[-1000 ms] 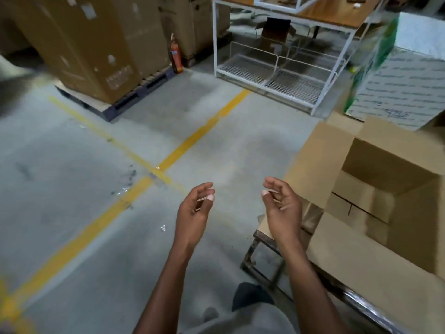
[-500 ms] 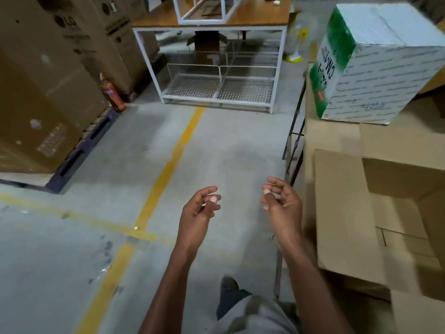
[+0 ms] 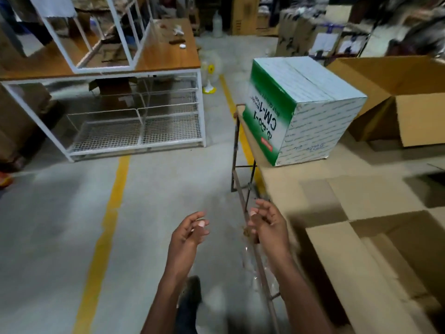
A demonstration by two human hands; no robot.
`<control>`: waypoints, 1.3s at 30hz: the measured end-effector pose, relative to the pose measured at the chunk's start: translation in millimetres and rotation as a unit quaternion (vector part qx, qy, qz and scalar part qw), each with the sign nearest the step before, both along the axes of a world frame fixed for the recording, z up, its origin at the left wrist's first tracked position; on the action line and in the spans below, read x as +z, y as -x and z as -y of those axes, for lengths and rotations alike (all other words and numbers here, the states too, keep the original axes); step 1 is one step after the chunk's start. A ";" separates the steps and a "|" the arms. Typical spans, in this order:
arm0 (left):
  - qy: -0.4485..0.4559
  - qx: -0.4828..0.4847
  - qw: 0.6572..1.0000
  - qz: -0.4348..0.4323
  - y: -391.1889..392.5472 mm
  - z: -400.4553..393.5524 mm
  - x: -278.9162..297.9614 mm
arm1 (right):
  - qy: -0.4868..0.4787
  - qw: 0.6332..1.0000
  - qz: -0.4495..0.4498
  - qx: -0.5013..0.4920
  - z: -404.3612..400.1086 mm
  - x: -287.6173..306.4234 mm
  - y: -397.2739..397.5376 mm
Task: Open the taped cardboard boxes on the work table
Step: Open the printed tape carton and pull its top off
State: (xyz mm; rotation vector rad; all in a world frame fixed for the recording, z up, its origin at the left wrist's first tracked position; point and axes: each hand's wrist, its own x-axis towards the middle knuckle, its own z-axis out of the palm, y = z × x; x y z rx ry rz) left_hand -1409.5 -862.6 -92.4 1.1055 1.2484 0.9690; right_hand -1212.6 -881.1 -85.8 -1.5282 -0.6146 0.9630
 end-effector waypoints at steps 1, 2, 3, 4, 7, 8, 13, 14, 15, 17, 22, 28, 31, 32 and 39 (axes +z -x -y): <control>-0.003 -0.019 1.000 0.001 -1.0 -24.5 0.9 | 0.002 1.000 -0.002 -0.020 -16.7 -0.4 -1.0; -0.006 -0.037 0.999 0.004 -1.2 -48.8 2.0 | 0.002 0.999 -0.003 -0.039 -33.1 -0.6 -1.7; -0.012 -0.057 0.998 0.007 -0.7 -74.2 2.9 | -0.003 0.998 -0.002 -0.060 -49.4 0.2 -2.4; -0.022 -0.076 0.997 0.009 -0.5 -100.8 5.7 | -0.010 0.997 -0.001 -0.083 -66.2 1.9 -3.7; -0.041 -0.132 0.990 0.003 -4.4 -182.3 23.2 | -0.006 0.988 0.007 -0.152 -110.9 12.8 -11.1; -0.053 -0.148 0.988 0.006 -8.4 -207.7 32.8 | -0.005 0.985 0.008 -0.173 -125.1 17.8 -14.4; -0.092 -0.235 0.968 0.010 -42.5 -312.9 72.3 | -0.023 0.967 0.043 -0.249 -187.1 50.2 -30.7; -0.093 -0.252 0.963 0.013 -50.4 -328.1 77.7 | -0.024 0.962 0.054 -0.267 -197.5 54.5 -35.5; -0.097 -0.266 0.959 0.014 -58.9 -344.0 81.9 | -0.027 0.955 0.069 -0.286 -207.8 58.4 -41.4; -0.110 -0.295 0.949 0.014 -78.3 -379.4 89.4 | -0.030 0.938 0.109 -0.327 -229.5 65.9 -56.9; -0.144 -0.337 0.930 0.014 -135.1 -466.2 98.8 | -0.058 0.889 0.136 -0.433 -271.2 79.4 -107.3; -0.206 -0.364 0.908 -0.002 -196.4 -552.0 101.1 | -0.094 0.867 0.051 -0.487 -311.4 89.0 -165.4; -0.261 -0.358 0.896 -0.031 -233.8 -591.1 111.7 | -0.101 0.869 0.029 -0.484 -327.0 95.5 -180.4; -0.293 -0.360 0.885 -0.042 -246.4 -601.6 118.0 | -0.089 0.869 0.032 -0.486 -330.0 95.7 -184.2; -0.384 -0.406 0.807 -0.189 -341.5 -681.8 146.0 | 0.015 0.897 0.070 -0.437 -327.3 105.6 -200.2</control>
